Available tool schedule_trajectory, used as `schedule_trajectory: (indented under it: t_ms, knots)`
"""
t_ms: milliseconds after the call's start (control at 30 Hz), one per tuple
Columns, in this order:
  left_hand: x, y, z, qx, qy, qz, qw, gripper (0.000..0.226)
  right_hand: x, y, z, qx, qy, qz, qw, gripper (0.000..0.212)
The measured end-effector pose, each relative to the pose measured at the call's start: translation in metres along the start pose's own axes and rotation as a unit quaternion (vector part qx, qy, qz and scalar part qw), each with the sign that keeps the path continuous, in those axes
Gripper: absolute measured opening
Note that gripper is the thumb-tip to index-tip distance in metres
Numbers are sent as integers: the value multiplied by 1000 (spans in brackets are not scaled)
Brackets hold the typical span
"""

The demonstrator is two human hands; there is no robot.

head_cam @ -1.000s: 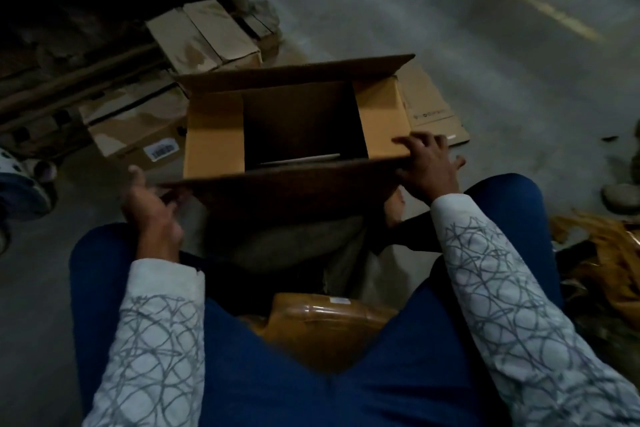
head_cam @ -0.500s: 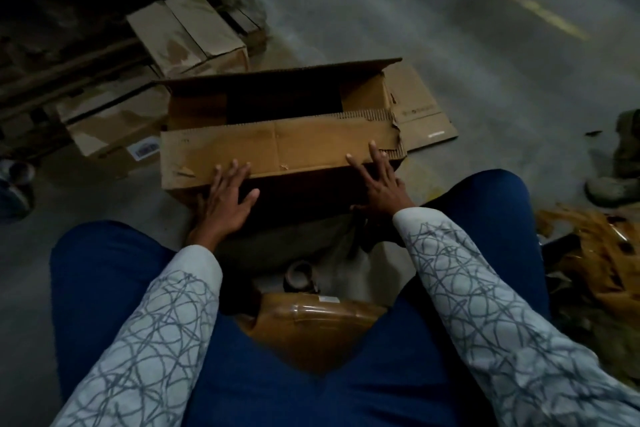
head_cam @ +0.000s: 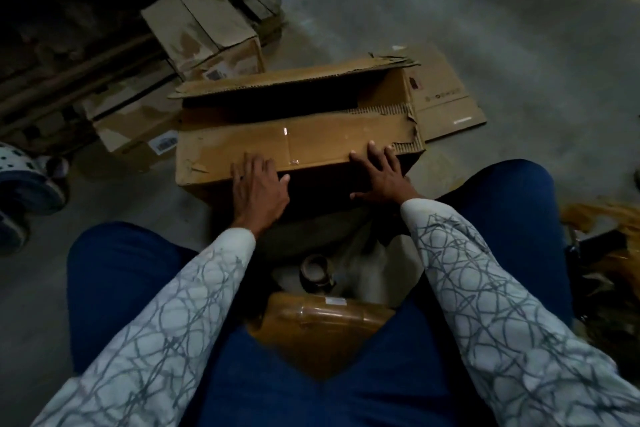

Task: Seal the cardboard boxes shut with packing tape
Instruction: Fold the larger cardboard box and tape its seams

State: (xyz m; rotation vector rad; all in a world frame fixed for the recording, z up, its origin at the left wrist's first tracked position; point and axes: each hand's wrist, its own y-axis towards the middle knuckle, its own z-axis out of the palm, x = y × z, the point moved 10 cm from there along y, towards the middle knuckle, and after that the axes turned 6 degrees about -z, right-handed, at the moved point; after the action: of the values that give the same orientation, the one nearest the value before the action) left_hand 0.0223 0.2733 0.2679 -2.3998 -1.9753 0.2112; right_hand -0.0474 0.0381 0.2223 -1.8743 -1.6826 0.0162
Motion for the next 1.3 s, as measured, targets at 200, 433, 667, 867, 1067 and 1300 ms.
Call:
schedule_trajectory:
  t_ms: [200, 433, 667, 867, 1067, 1300]
  knots:
    - [-85, 76, -59, -90, -40, 17, 995, 78, 13, -11, -16, 5, 44, -5, 999, 82]
    - [-103, 127, -3, 49, -12, 42, 998, 77, 8, 5, -21, -18, 55, -13, 998, 74]
    - [-88, 114, 57, 121, -18, 51, 991, 74, 10, 19, -7, -13, 54, -12, 998, 78]
    - [-85, 92, 48, 134, -17, 82, 987, 74, 21, -3, -17, 33, 45, 4, 998, 80]
    - [-53, 25, 37, 150, -62, 108, 981, 71, 25, -15, -7, 16, 42, 11, 999, 90]
    - [2, -58, 48, 253, -238, 0, 938, 39, 49, -22, -8, -96, -25, -15, 995, 76]
